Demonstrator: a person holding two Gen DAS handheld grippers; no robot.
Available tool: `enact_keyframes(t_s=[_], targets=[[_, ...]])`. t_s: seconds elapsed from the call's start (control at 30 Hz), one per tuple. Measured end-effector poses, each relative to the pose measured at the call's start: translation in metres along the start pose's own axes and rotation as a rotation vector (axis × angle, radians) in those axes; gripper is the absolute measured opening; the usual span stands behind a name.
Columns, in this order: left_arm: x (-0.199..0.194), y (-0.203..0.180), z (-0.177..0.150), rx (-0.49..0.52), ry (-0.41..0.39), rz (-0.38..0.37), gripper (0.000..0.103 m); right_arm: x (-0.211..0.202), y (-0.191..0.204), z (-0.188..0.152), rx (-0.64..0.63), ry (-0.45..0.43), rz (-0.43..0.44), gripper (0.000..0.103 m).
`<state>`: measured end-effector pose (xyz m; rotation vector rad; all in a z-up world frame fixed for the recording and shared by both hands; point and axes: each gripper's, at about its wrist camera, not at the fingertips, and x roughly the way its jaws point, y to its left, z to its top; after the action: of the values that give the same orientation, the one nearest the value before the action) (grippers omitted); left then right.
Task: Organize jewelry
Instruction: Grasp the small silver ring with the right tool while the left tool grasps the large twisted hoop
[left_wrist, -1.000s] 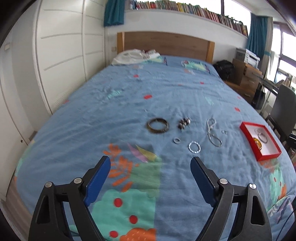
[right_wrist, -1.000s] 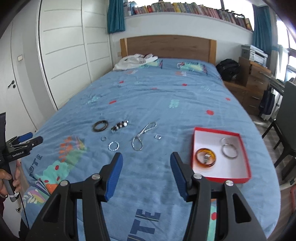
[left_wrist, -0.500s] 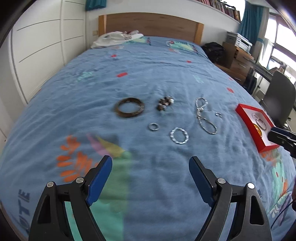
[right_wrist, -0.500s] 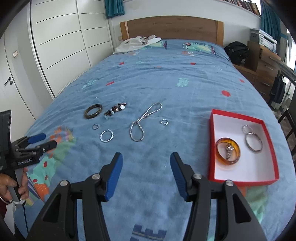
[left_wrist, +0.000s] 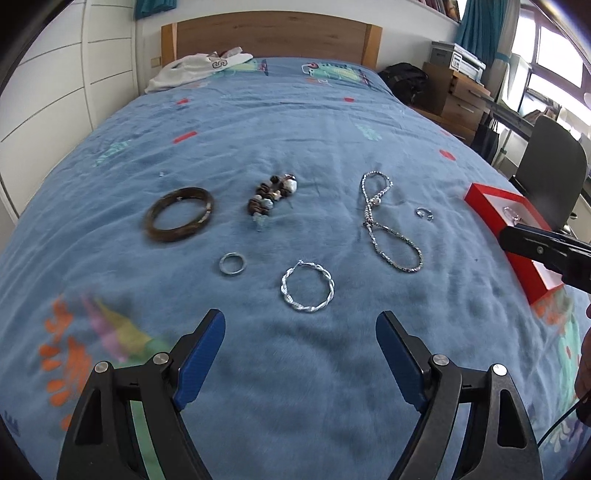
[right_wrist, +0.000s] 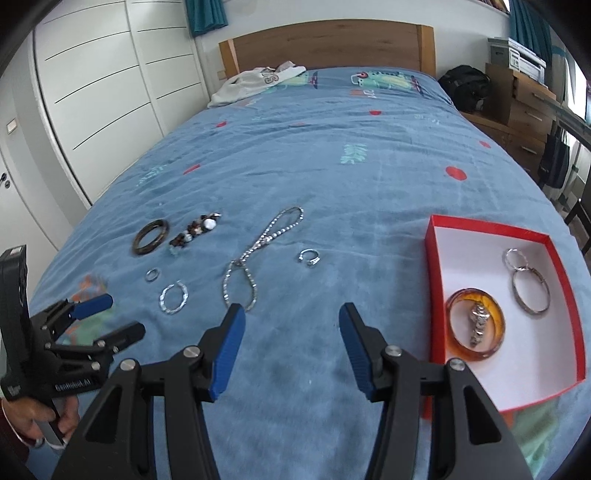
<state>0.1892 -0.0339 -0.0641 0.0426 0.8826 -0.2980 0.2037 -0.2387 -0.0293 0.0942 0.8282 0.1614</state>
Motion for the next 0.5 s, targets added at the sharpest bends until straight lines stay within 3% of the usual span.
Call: enact_keyframes(t_s=[0.3, 0.5], targets=[[0.038, 0.002, 0.005, -0.034, 0.019, 0.007, 0.079, 0.051, -0.005, 0.017, 0.030, 0.015, -0.028, 0.051], [0.046, 0.002, 0.005, -0.032, 0.017, -0.011, 0.067, 0.085, -0.016, 0.026, 0.050, 0.047, -0.038, 0.051]])
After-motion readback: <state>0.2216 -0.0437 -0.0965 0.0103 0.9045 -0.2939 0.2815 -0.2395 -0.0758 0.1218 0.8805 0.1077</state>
